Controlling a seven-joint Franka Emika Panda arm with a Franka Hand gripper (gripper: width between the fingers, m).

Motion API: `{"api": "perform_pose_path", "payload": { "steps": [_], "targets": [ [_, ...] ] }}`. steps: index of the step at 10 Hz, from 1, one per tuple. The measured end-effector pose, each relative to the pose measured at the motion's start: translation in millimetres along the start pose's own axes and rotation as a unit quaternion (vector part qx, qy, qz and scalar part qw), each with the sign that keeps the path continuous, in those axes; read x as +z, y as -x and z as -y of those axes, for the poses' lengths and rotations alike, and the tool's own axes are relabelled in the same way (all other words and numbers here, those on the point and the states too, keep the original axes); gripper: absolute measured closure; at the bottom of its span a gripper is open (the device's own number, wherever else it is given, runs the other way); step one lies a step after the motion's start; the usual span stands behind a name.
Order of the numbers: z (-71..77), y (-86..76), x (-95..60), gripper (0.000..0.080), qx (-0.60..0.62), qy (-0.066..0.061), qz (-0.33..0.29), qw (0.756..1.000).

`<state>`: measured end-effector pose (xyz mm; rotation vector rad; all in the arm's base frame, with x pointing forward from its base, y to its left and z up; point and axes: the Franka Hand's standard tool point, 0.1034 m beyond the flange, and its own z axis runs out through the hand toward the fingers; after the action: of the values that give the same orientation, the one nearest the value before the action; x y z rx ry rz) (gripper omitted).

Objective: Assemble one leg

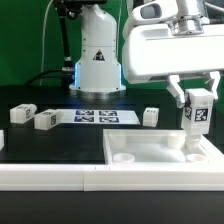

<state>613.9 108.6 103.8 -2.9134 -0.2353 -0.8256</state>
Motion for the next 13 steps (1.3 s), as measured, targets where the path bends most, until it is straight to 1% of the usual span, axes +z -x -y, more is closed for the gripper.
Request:
{"api": "perform_pose_path", "payload": {
  "steps": [2, 4, 8, 11, 12, 13],
  "targets": [
    [0.4, 1.6, 7.6, 0.0509, 0.001, -0.001, -0.003, 1.000],
    [-0.4, -1.9, 10.8, 0.0509, 0.003, 0.000, -0.010, 1.000],
    [8.6, 0.8, 15.7, 0.0508, -0.002, -0.003, -0.018, 1.000],
    [9.7, 2.5, 15.3, 0.0508, 0.008, 0.004, -0.050, 0.999],
    [9.6, 2.4, 15.1, 0.0508, 0.008, 0.005, -0.050, 0.999],
    [7.7, 3.1, 16.4, 0.0508, 0.009, 0.004, -0.035, 0.999]
  ]
}}
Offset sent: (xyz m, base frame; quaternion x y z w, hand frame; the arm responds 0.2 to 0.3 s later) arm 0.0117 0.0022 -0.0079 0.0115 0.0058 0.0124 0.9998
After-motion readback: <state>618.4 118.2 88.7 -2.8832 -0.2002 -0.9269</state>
